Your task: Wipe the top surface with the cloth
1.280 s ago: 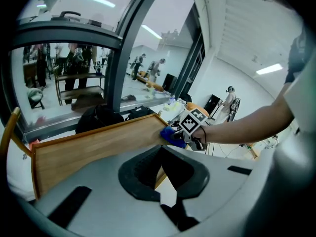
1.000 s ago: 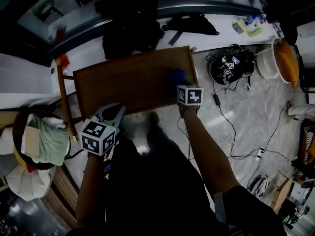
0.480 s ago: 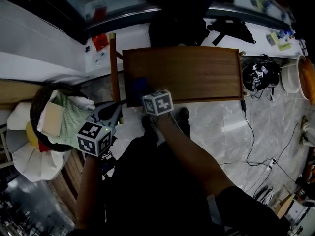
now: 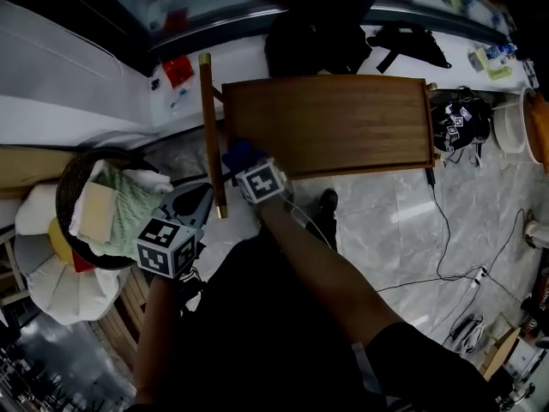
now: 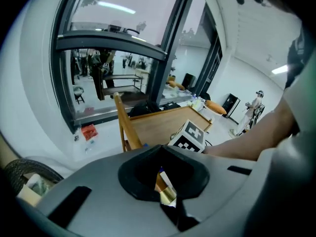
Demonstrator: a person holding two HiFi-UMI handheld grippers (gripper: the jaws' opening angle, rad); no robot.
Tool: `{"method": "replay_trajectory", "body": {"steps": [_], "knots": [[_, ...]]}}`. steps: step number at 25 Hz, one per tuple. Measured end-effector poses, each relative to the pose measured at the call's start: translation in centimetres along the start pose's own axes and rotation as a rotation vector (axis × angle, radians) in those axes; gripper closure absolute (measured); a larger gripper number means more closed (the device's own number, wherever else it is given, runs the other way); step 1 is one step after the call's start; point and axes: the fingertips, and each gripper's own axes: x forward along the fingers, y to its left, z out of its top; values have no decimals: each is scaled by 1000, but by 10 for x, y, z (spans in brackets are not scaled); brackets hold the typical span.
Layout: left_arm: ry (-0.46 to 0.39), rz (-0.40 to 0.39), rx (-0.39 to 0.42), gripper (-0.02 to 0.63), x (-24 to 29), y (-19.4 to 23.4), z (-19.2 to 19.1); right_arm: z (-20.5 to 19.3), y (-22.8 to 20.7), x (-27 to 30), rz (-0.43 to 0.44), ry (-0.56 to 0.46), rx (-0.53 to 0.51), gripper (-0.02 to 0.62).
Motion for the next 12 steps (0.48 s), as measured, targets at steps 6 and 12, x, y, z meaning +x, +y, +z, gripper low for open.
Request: {"method": "replay_trajectory", "body": {"steps": [6, 12], "knots": [[-21, -59, 42, 595, 35, -42, 35, -26, -67, -42, -73, 39, 31, 528], [-17, -106, 47, 595, 88, -100, 62, -57, -156, -108, -128, 42, 76, 528]]}}
